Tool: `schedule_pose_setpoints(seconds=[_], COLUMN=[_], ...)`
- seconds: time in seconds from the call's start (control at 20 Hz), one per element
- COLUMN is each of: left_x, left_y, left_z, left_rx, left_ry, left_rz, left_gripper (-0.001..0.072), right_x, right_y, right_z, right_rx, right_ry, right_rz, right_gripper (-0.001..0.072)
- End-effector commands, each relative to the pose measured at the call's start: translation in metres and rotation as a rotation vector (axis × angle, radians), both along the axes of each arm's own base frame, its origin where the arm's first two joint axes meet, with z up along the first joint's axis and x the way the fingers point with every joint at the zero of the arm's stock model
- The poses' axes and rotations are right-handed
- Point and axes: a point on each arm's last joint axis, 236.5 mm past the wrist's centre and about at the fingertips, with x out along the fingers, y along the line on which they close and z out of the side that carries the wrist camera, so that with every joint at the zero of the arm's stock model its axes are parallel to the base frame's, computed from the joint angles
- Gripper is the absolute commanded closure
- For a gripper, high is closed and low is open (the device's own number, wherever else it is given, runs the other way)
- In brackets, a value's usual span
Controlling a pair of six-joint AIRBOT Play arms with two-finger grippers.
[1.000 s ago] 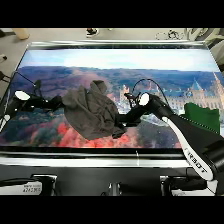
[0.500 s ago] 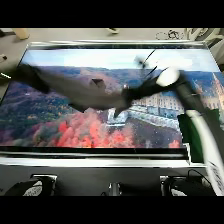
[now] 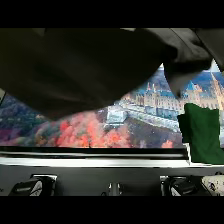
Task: Fold the shirts.
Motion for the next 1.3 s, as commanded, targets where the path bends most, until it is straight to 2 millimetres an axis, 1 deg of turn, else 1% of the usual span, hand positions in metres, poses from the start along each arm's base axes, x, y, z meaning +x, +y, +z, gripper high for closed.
schedule_pose_setpoints(seconds=[0.0, 0.05, 0.1, 0.15, 0.2, 0.25, 0.3, 0.35, 0.4, 0.45, 0.5, 0.55, 0.6, 0.65, 0.7, 0.75, 0.8, 0.85, 0.9, 0.95, 1.0, 1.05, 1.1, 1.15, 1.2, 1.25], left_x=[0.014, 0.046, 0.084, 0.127, 0.168, 0.213, 0.255, 0.292, 0.326, 0.360, 0.387, 0.406, 0.417, 0.420, 0.414, 0.403, 0.389, 0.373, 0.359, 0.342, 0.314, 0.277, 0.232, 0.194, 0.153, 0.118], left_y=[0.010, 0.013, 0.016, 0.022, 0.025, 0.026, 0.021, 0.013, -0.001, -0.019, -0.037, -0.054, -0.072, -0.091, -0.110, -0.125, -0.136, -0.139, -0.129, -0.107, -0.077, -0.049, -0.026, -0.014, -0.014, -0.021], left_z=[0.008, -0.007, -0.025, -0.047, -0.070, -0.096, -0.124, -0.152, -0.185, -0.225, -0.268, -0.311, -0.355, -0.400, -0.440, -0.469, -0.489, -0.500, -0.505, -0.509, -0.520, -0.537, -0.556, -0.574, -0.593, -0.613], left_rx=[0.029, 0.029, 0.027, 0.017, 0.005, 0.007, 0.043, 0.085, 0.123, 0.148, 0.158, 0.159, 0.149, 0.140, 0.141, 0.162, 0.185, 0.199, 0.191, 0.140, 0.079, 0.074, 0.110, 0.119, 0.090, 0.036], left_ry=[-0.034, 0.033, 0.106, 0.182, 0.242, 0.293, 0.332, 0.366, 0.413, 0.483, 0.563, 0.648, 0.748, 0.872, 0.993, 1.091, 1.178, 1.256, 1.332, 1.446, 1.616, 1.798, 1.974, 2.097, 2.188, 2.247], left_rz=[0.061, 0.053, 0.046, 0.040, 0.031, 0.034, 0.045, 0.056, 0.043, 0.011, -0.031, -0.075, -0.131, -0.201, -0.273, -0.335, -0.393, -0.435, -0.440, -0.409, -0.357, -0.306, -0.270, -0.250, -0.260, -0.270], left_gripper=[0.0681, 0.0680, 0.0681, 0.0681, 0.0680, 0.0679, 0.0679, 0.0679, 0.0679, 0.0679, 0.0679, 0.0678, 0.0678, 0.0677, 0.0632, 0.0478, 0.0228, 0.0023, 0.0017, 0.0021, 0.0025, 0.0049, 0.0052, 0.0053, 0.0053, 0.0052], right_x=[-0.021, -0.021, -0.020, -0.013, 0.001, 0.025, 0.053, 0.084, 0.109, 0.132, 0.150, 0.159, 0.164, 0.165, 0.164, 0.163, 0.163, 0.164, 0.164, 0.162, 0.158, 0.154, 0.148, 0.142, 0.133, 0.126], right_y=[-0.008, -0.009, -0.009, -0.008, -0.004, 0.001, 0.006, 0.009, 0.010, 0.010, 0.010, 0.011, 0.012, 0.014, 0.018, 0.019, 0.019, 0.017, 0.015, 0.014, 0.011, 0.008, 0.005, 0.004, 0.003, 0.002], right_z=[-0.039, -0.076, -0.115, -0.148, -0.174, -0.200, -0.222, -0.247, -0.268, -0.291, -0.313, -0.334, -0.356, -0.376, -0.390, -0.400, -0.404, -0.403, -0.401, -0.398, -0.395, -0.393, -0.392, -0.393, -0.398, -0.402], right_rx=[-0.028, -0.087, -0.148, -0.182, -0.194, -0.176, -0.139, -0.098, -0.059, -0.015, 0.015, 0.021, 0.021, 0.020, 0.023, 0.020, 0.009, -0.006, -0.026, -0.055, -0.087, -0.115, -0.145, -0.176, -0.213, -0.248], right_ry=[0.201, 0.356, 0.509, 0.617, 0.669, 0.678, 0.662, 0.633, 0.611, 0.609, 0.625, 0.662, 0.715, 0.766, 0.810, 0.838, 0.843, 0.832, 0.816, 0.801, 0.792, 0.789, 0.794, 0.805, 0.832, 0.851], right_rz=[-0.023, -0.014, 0.001, 0.012, 0.019, 0.005, -0.024, -0.063, -0.104, -0.151, -0.187, -0.205, -0.219, -0.224, -0.220, -0.218, -0.215, -0.208, -0.199, -0.183, -0.171, -0.161, -0.151, -0.132, -0.101, -0.078], right_gripper=[0.0684, 0.0684, 0.0684, 0.0684, 0.0684, 0.0684, 0.0684, 0.0684, 0.0684, 0.0684, 0.0684, 0.0684, 0.0684, 0.0684, 0.0684, 0.0684, 0.0684, 0.0684, 0.0684, 0.0684, 0.0684, 0.0684, 0.0684, 0.0684, 0.0683, 0.0683])
